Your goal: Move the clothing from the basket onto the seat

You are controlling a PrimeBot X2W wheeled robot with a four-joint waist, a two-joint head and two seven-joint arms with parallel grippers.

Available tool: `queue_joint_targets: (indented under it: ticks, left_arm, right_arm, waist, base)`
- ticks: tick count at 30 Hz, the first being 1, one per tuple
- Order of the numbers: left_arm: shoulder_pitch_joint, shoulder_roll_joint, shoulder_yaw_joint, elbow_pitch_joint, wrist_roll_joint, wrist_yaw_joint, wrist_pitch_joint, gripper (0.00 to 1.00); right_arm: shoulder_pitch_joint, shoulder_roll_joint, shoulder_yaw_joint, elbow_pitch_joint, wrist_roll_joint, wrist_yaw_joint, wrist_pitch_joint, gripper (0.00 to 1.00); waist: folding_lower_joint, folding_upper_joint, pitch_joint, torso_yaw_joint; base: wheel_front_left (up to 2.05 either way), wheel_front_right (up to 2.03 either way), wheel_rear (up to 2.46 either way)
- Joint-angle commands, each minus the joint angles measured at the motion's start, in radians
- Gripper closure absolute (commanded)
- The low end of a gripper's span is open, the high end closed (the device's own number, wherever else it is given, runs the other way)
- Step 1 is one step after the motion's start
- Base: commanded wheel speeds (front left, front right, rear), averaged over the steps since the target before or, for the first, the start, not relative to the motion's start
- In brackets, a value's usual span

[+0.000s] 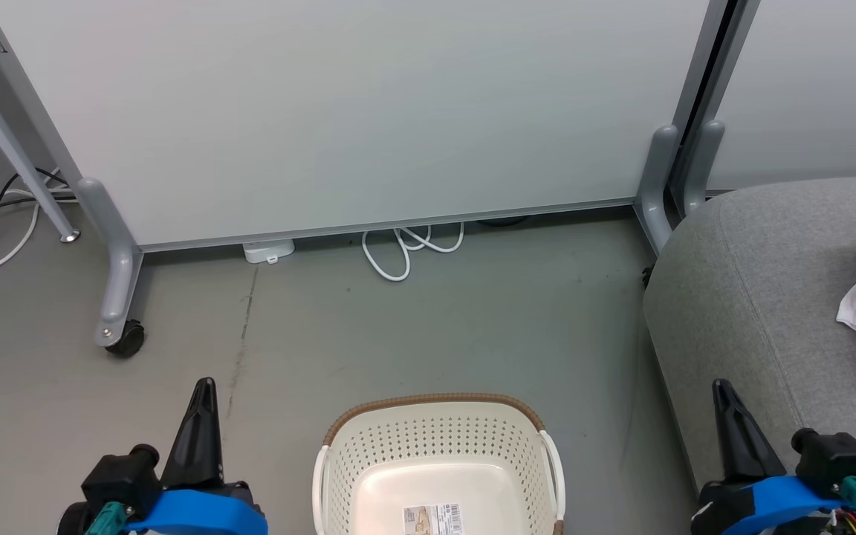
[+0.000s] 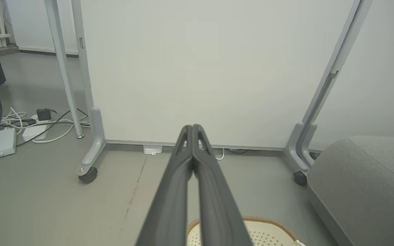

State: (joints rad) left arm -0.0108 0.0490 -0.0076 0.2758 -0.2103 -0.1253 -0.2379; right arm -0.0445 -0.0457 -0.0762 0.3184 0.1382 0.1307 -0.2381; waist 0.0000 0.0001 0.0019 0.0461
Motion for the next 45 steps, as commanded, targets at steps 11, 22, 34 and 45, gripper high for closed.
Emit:
queue_joint_targets:
  ticks: [11,22,34,45]
  left_arm:
    - [-0.033,0.001,0.024,-0.020,-0.228,-0.001,0.054,1.00]
    - [-0.045,0.001,0.039,-0.023,-0.411,-0.002,0.100,1.00]
    - [-0.056,0.001,0.054,-0.026,-0.585,-0.003,0.145,1.00]
    - [-0.066,0.002,0.066,-0.027,-0.728,-0.004,0.182,1.00]
  right_arm:
    - [-0.020,-0.004,-0.005,-0.029,0.244,0.000,0.052,1.00]
    - [-0.027,-0.004,-0.009,-0.040,0.436,0.000,0.097,1.00]
    - [-0.036,-0.004,-0.014,-0.047,0.619,0.000,0.142,1.00]
    - [-0.043,-0.005,-0.018,-0.052,0.769,0.000,0.179,1.00]
  waist:
    - [0.0000,-0.0001,0.000,-0.004]
    - [0.0000,-0.0001,0.000,-0.009]
    - [0.0000,-0.0001,0.000,-0.013]
    - [0.0000,-0.0001,0.001,-0.017]
  base:
    - [0.00,0.00,0.00]
    - [0.00,0.00,0.00]
    - [0.00,0.00,0.00]
    - [0.00,0.00,0.00]
